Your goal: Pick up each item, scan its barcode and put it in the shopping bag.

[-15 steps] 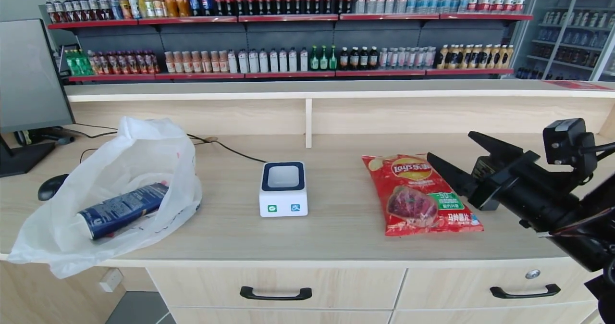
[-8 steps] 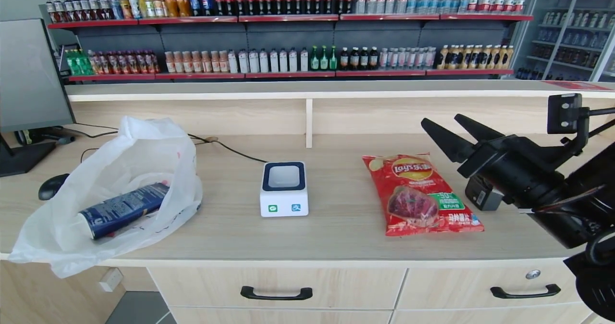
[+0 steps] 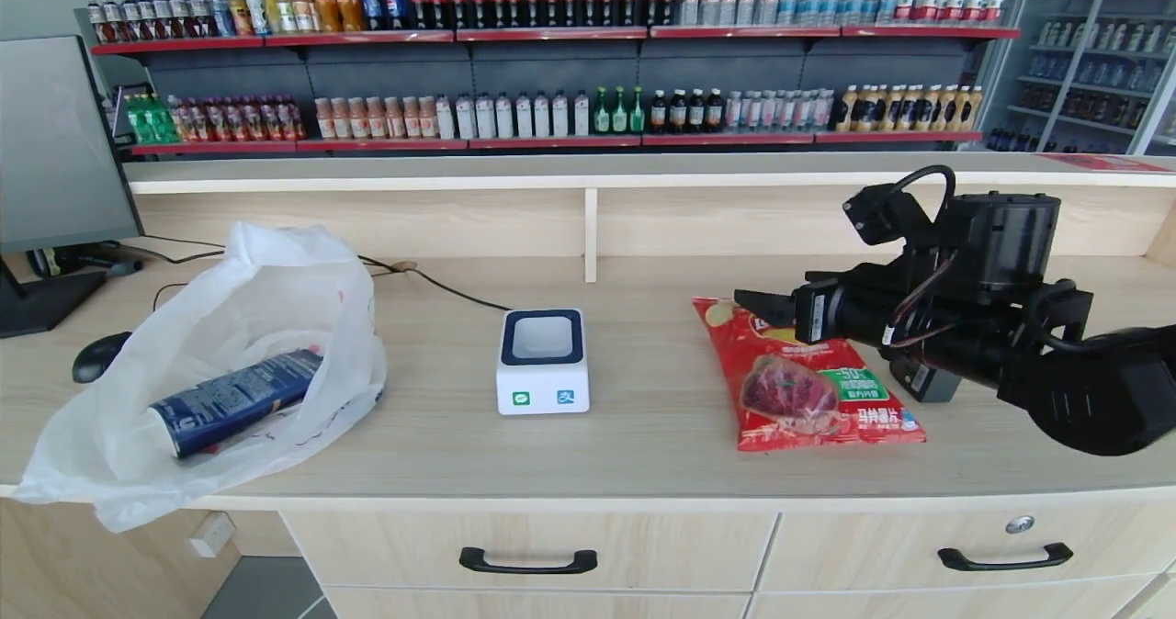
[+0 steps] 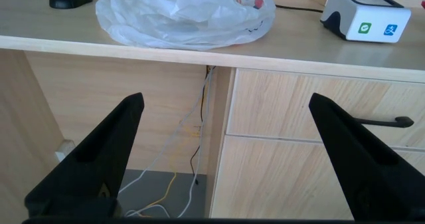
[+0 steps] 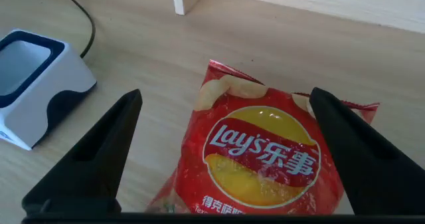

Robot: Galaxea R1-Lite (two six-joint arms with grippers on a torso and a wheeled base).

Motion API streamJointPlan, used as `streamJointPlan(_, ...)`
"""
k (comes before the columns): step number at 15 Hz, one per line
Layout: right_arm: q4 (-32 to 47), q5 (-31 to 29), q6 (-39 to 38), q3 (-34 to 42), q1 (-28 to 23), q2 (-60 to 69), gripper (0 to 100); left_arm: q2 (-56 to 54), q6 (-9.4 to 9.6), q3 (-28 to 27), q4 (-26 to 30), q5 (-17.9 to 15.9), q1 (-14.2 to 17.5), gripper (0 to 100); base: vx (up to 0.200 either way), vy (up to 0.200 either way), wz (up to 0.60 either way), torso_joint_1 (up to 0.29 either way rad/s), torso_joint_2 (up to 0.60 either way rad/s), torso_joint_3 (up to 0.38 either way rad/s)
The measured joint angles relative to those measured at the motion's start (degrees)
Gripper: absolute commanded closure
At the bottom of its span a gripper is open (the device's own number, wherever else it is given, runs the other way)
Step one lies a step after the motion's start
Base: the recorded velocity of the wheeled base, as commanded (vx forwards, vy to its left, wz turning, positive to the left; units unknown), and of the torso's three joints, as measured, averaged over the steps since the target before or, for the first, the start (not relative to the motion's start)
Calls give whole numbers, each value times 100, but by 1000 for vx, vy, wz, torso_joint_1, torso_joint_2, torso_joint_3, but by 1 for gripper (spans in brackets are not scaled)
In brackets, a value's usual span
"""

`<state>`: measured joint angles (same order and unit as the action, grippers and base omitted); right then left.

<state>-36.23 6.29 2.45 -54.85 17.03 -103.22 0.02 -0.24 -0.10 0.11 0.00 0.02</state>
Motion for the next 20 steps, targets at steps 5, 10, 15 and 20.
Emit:
streamJointPlan(5,3139,-981,419,-1158,138,258,0,0,-7,0,-1,-2,0,0,0,0,0,0,0,0)
streamJointPlan(10,3473,-1608,-458,-1196,778,272,0,0,-29,0,-1,0,0,0,0,0,0,0,0,0)
streamJointPlan(15,3691,-1858,-444,-1193,725,269,0,0,-41,0,0,-2,2,0,0,0,0,0,0,0)
streamJointPlan(20,4200,-1812,-573,-1368,722,344,0,0,-41,0,5,2,5,0,0,0,0,0,0,0)
